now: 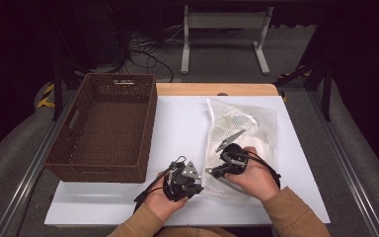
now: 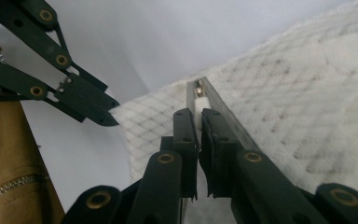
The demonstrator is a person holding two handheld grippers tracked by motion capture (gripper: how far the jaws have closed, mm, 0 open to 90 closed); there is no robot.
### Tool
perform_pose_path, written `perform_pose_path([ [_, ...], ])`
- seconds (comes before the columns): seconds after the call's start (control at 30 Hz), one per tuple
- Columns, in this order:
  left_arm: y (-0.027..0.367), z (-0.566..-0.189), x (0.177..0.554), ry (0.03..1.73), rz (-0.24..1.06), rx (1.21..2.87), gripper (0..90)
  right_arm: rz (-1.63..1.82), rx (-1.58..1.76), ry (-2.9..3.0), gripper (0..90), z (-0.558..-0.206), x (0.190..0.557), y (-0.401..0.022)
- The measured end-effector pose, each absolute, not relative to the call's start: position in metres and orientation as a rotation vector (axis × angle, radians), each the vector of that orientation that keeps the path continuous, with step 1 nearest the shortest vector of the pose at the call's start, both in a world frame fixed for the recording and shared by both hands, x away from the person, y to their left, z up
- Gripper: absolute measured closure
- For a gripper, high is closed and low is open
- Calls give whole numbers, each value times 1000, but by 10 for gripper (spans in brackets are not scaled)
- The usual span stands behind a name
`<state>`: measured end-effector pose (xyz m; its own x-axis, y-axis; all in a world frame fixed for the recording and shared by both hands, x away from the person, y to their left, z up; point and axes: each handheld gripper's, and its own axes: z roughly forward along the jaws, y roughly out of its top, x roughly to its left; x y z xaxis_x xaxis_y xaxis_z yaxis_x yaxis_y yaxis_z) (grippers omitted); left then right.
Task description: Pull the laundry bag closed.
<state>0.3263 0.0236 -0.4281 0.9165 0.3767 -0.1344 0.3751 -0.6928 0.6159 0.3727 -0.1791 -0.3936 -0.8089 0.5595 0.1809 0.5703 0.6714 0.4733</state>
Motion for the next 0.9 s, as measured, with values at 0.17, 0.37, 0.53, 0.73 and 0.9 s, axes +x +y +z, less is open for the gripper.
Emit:
perform_pose_path([
  [0.17,23,-428,326,533,3,2402,898,-776,-982,-2844,790,-395,372,-182],
  [0.37,23,-428,326,534,3,2401,898,-758,-977,-2827,775,-402,374,-178],
  [0.53,23,-428,326,531,4,2402,898,-780,-946,-2833,838,-400,374,-173],
  [0.73,23,-428,326,533,2,2401,898,-788,-941,-2848,853,-396,372,-175],
  [0.9,23,-429,325,536,0,2400,899,-746,-965,-2843,812,-400,371,-183],
])
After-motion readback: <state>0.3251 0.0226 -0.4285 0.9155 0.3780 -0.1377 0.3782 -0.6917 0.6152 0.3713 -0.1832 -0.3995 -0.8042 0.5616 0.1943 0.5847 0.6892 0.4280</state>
